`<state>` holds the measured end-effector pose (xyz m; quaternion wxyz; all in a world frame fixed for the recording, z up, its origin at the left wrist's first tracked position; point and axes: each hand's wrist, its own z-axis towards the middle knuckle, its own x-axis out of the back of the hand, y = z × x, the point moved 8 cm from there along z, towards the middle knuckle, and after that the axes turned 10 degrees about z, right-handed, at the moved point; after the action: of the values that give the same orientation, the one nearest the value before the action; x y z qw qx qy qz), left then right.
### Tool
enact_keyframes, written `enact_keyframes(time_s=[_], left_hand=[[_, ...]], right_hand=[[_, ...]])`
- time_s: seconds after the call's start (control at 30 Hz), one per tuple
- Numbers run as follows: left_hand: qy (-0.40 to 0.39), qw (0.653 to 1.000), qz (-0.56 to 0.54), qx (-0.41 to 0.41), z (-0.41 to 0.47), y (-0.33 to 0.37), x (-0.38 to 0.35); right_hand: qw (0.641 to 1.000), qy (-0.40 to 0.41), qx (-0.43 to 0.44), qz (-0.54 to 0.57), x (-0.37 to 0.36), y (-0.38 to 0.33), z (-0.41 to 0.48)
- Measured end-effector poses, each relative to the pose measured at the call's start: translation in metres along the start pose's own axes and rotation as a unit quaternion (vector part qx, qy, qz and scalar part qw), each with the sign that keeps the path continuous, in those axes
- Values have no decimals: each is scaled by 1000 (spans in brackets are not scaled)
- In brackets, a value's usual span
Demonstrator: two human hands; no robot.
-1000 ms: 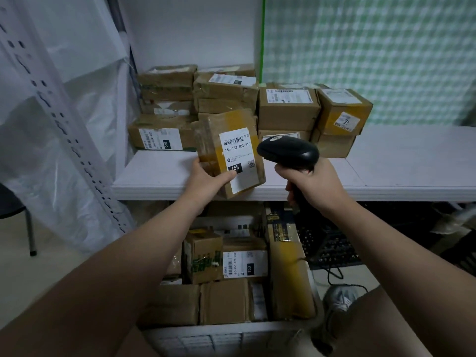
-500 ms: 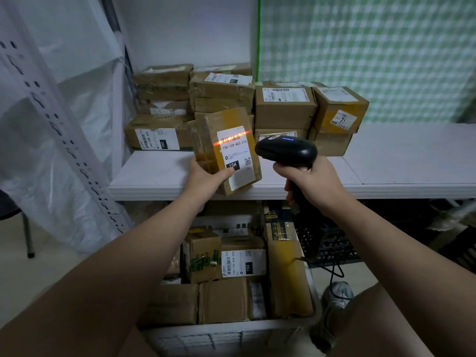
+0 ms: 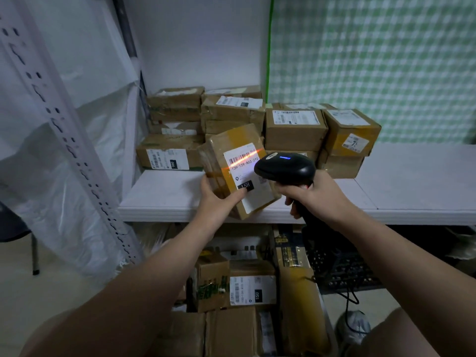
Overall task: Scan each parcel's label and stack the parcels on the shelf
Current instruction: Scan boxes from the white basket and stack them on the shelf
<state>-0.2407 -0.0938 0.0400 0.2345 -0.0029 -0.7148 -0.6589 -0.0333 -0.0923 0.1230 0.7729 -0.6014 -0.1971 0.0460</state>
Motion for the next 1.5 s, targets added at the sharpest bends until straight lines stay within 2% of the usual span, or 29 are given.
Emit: enact_keyframes(time_s=[0.2,0.3,0.4,0.5,0.67,0.73,0.77,0.83,0.87,0.9,0.93,0.97,1.0,1.03,1.1,1.13,1.17,1.23,1.37,1.5], left_hand=[[69,995,-66,37,19,-4,52],[147,975,-160,45,44,-11,93],[193,949,-236,76,74,-11,125],[202,926,-292,127,113,-6,138],[248,898,-317,177,160,9,144],[229,899,-314,202,178,5,139],[190,907,-306,218,186,3,132],[95,937,-236,240,192,-1,116],[72,954,-169,236,188,-1,113],[83,970,-80,213,185,-1,118],[133,978,32,155,186,1,131],[198,964,162,78,185,10,146],[252,926,280,-7,180,27,157],[272,882,377,-79,176,43,160],[220,806,525,-161,187,56,143],[181,784,567,-179,196,54,132],[153,769,591,-190,204,55,122],[138,761,604,-190,217,55,116],[174,757,614,-144,236,58,126],[184,752,617,-140,238,59,124]], right_hand=[[995,-58,38,-68,-26,-31,60],[993,-67,43,-85,-45,-37,96],[992,-78,40,-89,-66,-37,131],[994,-73,37,-76,-83,-37,165],[996,-43,29,-72,-99,-30,207],[996,-43,21,-79,-103,-23,217],[996,-43,17,-82,-104,-18,221],[995,-36,11,-91,-103,-11,228],[995,-32,7,-92,-102,-8,230],[995,-30,4,-92,-102,-5,232],[995,-29,2,-93,-102,-3,234],[995,-30,2,-96,-102,-1,236],[995,-29,0,-98,-102,0,237],[995,-28,-2,-98,-103,2,239],[995,-25,-6,-99,-105,5,241],[995,-23,-7,-100,-105,6,242],[995,-22,-7,-100,-106,7,243],[995,-22,-5,-95,-106,9,244],[995,-36,-5,-87,-105,13,248],[995,-37,-19,-89,-103,17,252]])
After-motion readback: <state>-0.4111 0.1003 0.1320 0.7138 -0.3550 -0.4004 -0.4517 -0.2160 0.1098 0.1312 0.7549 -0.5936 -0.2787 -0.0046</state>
